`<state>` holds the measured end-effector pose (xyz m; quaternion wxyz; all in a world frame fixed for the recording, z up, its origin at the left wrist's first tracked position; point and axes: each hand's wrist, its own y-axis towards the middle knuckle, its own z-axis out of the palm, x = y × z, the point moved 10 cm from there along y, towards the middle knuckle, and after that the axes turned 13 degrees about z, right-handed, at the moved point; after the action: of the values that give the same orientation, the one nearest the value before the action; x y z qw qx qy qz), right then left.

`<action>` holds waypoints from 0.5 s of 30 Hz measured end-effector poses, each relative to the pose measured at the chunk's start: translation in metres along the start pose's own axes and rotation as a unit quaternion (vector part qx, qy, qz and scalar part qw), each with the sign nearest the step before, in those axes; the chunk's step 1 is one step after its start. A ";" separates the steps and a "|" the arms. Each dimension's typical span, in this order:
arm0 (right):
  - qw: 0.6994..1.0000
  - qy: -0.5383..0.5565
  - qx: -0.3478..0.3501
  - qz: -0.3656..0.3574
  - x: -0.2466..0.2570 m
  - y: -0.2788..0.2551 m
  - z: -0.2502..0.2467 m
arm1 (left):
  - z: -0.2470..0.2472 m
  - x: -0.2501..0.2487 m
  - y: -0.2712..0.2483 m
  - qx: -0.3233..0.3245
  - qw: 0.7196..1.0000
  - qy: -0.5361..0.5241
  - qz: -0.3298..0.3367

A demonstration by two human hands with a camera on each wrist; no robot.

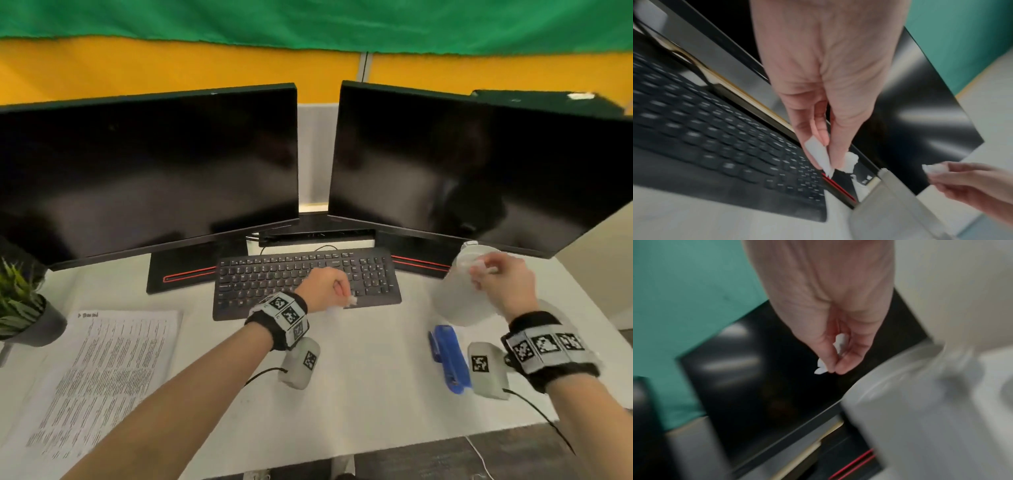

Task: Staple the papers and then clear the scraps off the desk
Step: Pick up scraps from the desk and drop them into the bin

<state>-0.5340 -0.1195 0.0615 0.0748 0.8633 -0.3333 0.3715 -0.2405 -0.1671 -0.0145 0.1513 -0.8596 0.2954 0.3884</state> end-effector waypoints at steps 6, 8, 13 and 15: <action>0.992 -0.104 0.055 0.048 -0.038 0.050 -0.002 | 0.034 -0.088 0.087 -0.003 0.997 -0.042 0.071; 0.995 -0.091 0.030 0.023 -0.039 0.041 -0.010 | 0.041 -0.110 0.112 -0.023 0.996 -0.044 0.079; 0.989 -0.019 -0.138 -0.048 -0.060 -0.030 -0.048 | 0.059 -0.152 0.153 -0.053 0.995 -0.023 0.087; 0.993 0.007 -0.110 -0.051 -0.077 -0.063 -0.034 | 0.066 -0.155 0.164 -0.053 0.996 -0.029 0.064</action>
<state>-0.5533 -0.0181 0.0402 0.1902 0.8631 -0.3271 0.3345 -0.4623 -0.2022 0.0551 0.0889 -0.8342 0.3247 0.4368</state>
